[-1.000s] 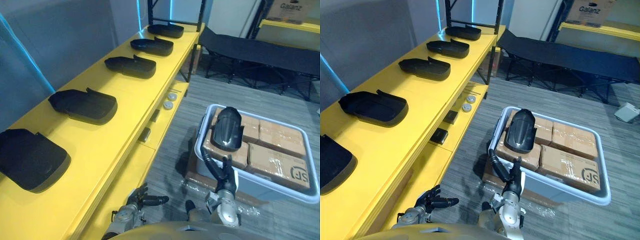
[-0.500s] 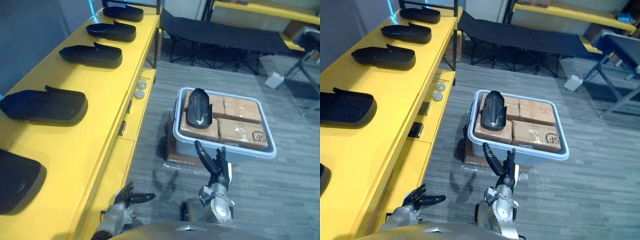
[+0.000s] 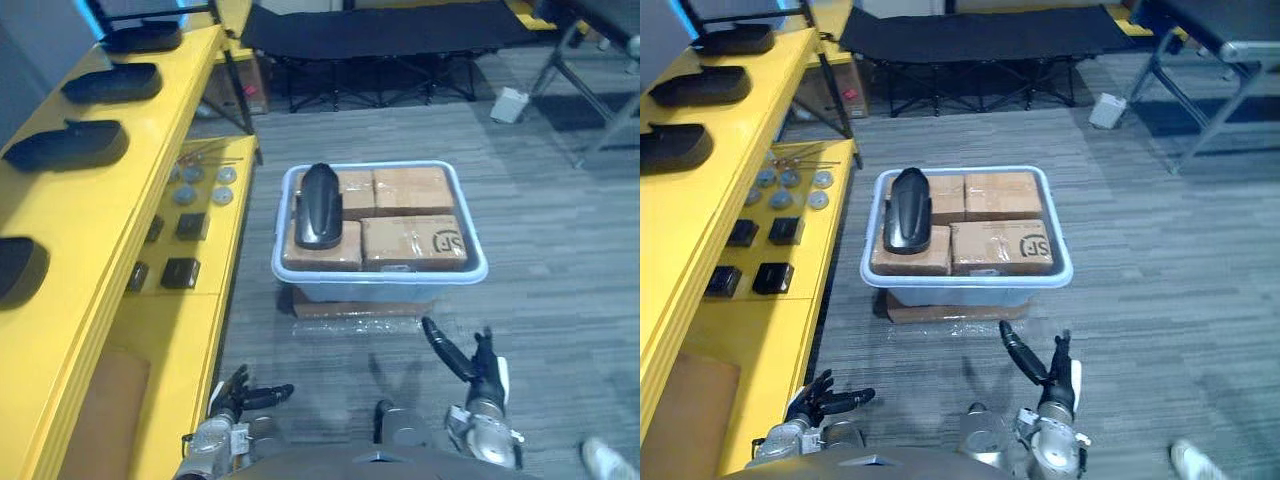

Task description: Walk over and take three plastic housings, then place them on the shelf

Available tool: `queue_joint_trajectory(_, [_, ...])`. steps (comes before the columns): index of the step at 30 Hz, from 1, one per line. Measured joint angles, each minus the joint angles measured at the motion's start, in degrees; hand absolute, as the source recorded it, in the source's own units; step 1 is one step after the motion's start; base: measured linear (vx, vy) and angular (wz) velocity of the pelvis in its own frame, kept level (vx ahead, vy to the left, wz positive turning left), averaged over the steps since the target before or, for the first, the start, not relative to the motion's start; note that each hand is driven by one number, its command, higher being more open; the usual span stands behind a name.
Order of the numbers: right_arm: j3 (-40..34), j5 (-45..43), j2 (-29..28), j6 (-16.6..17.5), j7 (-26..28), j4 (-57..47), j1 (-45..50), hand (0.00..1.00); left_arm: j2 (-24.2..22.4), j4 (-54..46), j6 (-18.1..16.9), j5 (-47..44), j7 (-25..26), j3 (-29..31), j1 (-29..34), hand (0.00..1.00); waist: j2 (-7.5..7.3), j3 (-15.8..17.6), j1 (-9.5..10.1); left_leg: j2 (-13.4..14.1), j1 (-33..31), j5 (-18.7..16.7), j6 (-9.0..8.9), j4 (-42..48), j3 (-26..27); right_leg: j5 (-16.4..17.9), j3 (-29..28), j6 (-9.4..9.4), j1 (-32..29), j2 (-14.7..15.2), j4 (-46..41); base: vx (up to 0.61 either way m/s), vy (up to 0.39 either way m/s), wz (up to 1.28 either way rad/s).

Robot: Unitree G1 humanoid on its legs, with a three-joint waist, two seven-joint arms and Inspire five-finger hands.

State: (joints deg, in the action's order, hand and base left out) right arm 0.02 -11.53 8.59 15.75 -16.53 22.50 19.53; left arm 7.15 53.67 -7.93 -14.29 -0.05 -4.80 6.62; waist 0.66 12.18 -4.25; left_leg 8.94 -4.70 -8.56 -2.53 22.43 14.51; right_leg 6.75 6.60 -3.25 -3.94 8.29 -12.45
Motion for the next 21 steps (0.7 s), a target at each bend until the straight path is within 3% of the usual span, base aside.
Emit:
queue_joint_trajectory(1, [-0.4,0.0,0.4,0.0,0.5,0.0,0.0,1.0,-0.5,-1.3,0.1,-1.0,-1.0,-0.1,0.6,1.0,0.92,0.0,-0.52,-2.0,0.3,0.1,0.3,-3.1,1.4,0.0,0.5,-0.04,0.3,-1.0,0.5,0.05,0.01,0.0])
queue_joint_trajectory(2, [-0.7,0.0,0.4,0.0,0.6,0.0,0.1,1.0,-0.7,-1.8,0.3,-0.9,-1.5,-0.1,0.6,1.0,1.1,0.0,-0.79,-2.1,0.9,-0.4,0.19,-4.7,1.6,0.0,1.2,-0.13,0.5,-1.2,0.7,0.06,0.025,0.28])
queue_joint_trajectory(5, [-0.5,1.1,-0.2,0.1,0.0,-0.8,-2.3,1.0,-1.0,-4.7,0.6,-0.1,-2.8,0.1,0.5,1.0,0.98,1.0,1.0,-3.7,1.8,1.0,0.45,-9.2,0.1,-2.1,3.1,-2.05,1.6,-0.5,3.5,0.07,0.028,0.26])
queue_joint_trajectory(10, [2.2,2.1,-0.4,-0.4,-4.0,-0.8,-10.5,1.0,-1.5,-4.7,0.5,4.4,-2.1,0.2,0.8,1.0,1.48,1.6,3.04,-5.5,3.4,1.7,1.05,-11.9,-0.3,-4.4,3.9,-2.95,4.1,0.3,7.7,0.06,0.064,0.06])
queue_joint_trajectory(15, [3.1,1.7,-2.8,-3.0,-6.4,-0.6,-15.2,1.0,0.0,-6.7,1.7,5.9,-0.9,0.3,0.0,1.0,-0.79,3.0,4.24,-5.7,2.7,-0.3,1.29,-10.5,-1.0,-4.3,4.1,-2.71,2.7,0.4,4.1,0.0,0.019,-0.01])
queue_joint_trajectory(17, [3.1,1.6,-3.9,-3.5,-7.6,-0.5,-16.0,1.0,0.0,-7.0,2.2,5.9,-0.6,0.9,0.0,1.0,-0.87,3.6,4.16,-4.8,2.2,-2.1,1.92,-8.4,-1.5,-4.3,4.2,-2.63,-1.2,0.3,-4.1,-0.05,0.086,-0.1])
queue_joint_trajectory(19, [3.2,1.6,-5.2,-5.4,-8.9,-0.5,-15.1,1.0,0.7,-8.0,2.8,7.3,-0.4,1.3,0.1,1.0,-2.21,4.4,4.06,-4.1,3.8,-3.0,2.44,-6.3,-1.6,-4.0,4.1,-2.31,-3.4,1.3,-11.9,-0.02,0.07,0.01])
queue_joint_trajectory(20, [3.2,1.6,-5.3,-5.6,-8.9,-0.5,-14.7,1.0,0.6,-8.2,3.0,8.1,-0.3,1.3,0.1,1.0,-2.29,4.4,4.1,-4.2,4.0,-3.3,2.72,-6.1,-1.7,-3.7,4.2,-1.71,-3.3,1.5,-12.1,0.0,0.048,0.04])
queue_joint_trajectory(21, [3.3,1.6,-5.3,-6.0,-8.6,-0.5,-14.4,1.0,0.6,-8.4,3.2,8.2,-0.1,1.4,0.1,1.0,-2.5,4.3,4.32,-4.2,4.1,-3.8,3.21,-5.9,-1.7,-2.0,4.0,0.46,-2.9,1.5,-9.5,-0.02,0.055,0.02])
